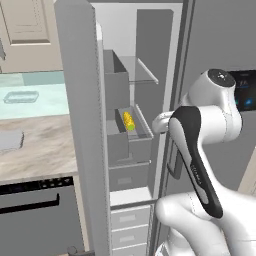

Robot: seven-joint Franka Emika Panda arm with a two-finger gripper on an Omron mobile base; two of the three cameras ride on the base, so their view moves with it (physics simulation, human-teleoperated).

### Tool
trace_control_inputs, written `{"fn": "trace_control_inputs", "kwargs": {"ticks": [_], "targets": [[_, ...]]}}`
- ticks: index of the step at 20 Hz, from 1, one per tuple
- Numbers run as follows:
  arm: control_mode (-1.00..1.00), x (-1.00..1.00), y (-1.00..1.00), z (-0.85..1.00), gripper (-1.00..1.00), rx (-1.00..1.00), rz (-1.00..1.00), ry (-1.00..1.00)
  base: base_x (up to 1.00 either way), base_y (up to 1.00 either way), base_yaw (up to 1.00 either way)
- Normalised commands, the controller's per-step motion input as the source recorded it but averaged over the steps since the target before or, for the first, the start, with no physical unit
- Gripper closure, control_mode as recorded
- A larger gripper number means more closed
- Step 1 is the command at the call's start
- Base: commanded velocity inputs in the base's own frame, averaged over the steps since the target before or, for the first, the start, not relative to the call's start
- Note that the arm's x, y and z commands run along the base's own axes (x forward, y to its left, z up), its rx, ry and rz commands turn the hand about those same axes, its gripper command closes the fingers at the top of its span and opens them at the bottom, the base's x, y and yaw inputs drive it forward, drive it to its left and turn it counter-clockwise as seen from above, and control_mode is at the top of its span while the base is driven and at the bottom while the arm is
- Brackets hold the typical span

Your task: Take the carrot and corn out of the freezer and place them in the tupperware container on the counter. Then put the tupperware containing the vegetables back in the freezer.

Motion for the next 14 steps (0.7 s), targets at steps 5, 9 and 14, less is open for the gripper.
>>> {"fn": "trace_control_inputs", "kwargs": {"ticks": [5, 9, 14], "targets": [[-1.00, 0.05, 0.01, -0.26, -1.00, 0.00, 0.00, 0.00, 0.00, 0.00, 0.00], [-1.00, 0.06, 0.12, -0.44, -1.00, 0.00, 0.01, 0.02, 0.00, 0.00, 0.00], [-1.00, 0.10, 0.08, -0.39, -1.00, 0.00, 0.01, 0.05, 0.00, 0.00, 0.00]]}}
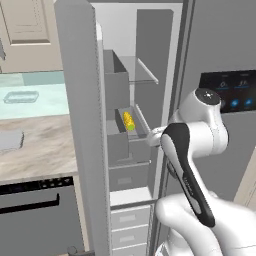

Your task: Take the carrot and corn out of the freezer and place them in the tupperware container on the counter. Then put the tupperware containing the vegetables back in the freezer.

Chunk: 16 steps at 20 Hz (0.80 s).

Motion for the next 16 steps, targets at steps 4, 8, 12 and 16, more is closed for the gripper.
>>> {"fn": "trace_control_inputs", "kwargs": {"ticks": [4, 8, 12, 16], "targets": [[-1.00, 0.26, 0.05, -0.29, -1.00, 0.00, 0.00, 0.04, 0.00, 0.00, 0.00], [-1.00, 0.30, 0.02, -0.15, -1.00, 0.00, 0.00, 0.00, 0.00, 0.00, 0.00], [-1.00, 0.28, 0.09, -0.15, -1.00, 0.00, 0.00, 0.00, 0.00, 0.00, 0.00], [-1.00, 0.33, 0.16, -0.14, -1.00, 0.00, 0.00, 0.00, 0.00, 0.00, 0.00]]}}
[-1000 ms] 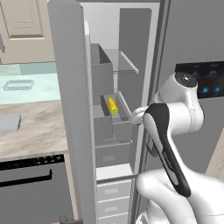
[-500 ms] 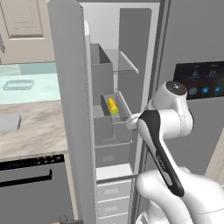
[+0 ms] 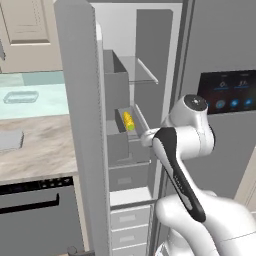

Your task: Take the carrot and corn out of the freezer and place them in the tupperware container on the counter. Then put the tupperware containing the vegetables back in the freezer.

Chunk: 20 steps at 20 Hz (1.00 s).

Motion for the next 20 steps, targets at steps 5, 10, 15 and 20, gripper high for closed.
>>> {"fn": "trace_control_inputs", "kwargs": {"ticks": [5, 10, 15, 20], "targets": [[-1.00, 0.41, 0.17, -0.19, -1.00, 0.00, 0.00, 0.00, 0.00, 0.00, 0.00], [-1.00, 0.31, 0.24, -0.24, -1.00, -0.01, 0.00, 0.00, 0.00, 0.00, 0.00], [-1.00, 0.00, 0.31, -0.25, -1.00, -0.02, 0.03, 0.00, 0.00, 0.00, 0.00], [-1.00, 0.10, 0.46, -0.24, -1.00, -0.03, 0.01, 0.00, 0.00, 0.00, 0.00]]}}
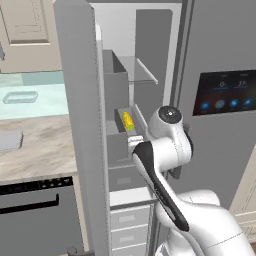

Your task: Take the carrot and corn out of the freezer and place them in the tupperware container on the counter. Then put the tupperware containing the vegetables back in the freezer.

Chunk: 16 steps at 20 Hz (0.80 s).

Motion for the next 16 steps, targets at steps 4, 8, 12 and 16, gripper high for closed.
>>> {"fn": "trace_control_inputs", "kwargs": {"ticks": [4, 8, 12, 16], "targets": [[-1.00, 0.55, 0.01, -0.07, -1.00, 0.00, 0.00, 0.00, 0.00, 0.00, 0.00], [-1.00, 0.60, 0.00, -0.07, -1.00, 0.00, 0.00, 0.00, 0.00, 0.00, 0.00], [-1.00, 0.53, 0.00, -0.13, -1.00, 0.00, 0.00, 0.00, 0.00, 0.00, 0.00], [-1.00, 0.52, 0.00, -0.07, -1.00, 0.00, 0.00, 0.00, 0.00, 0.00, 0.00]]}}
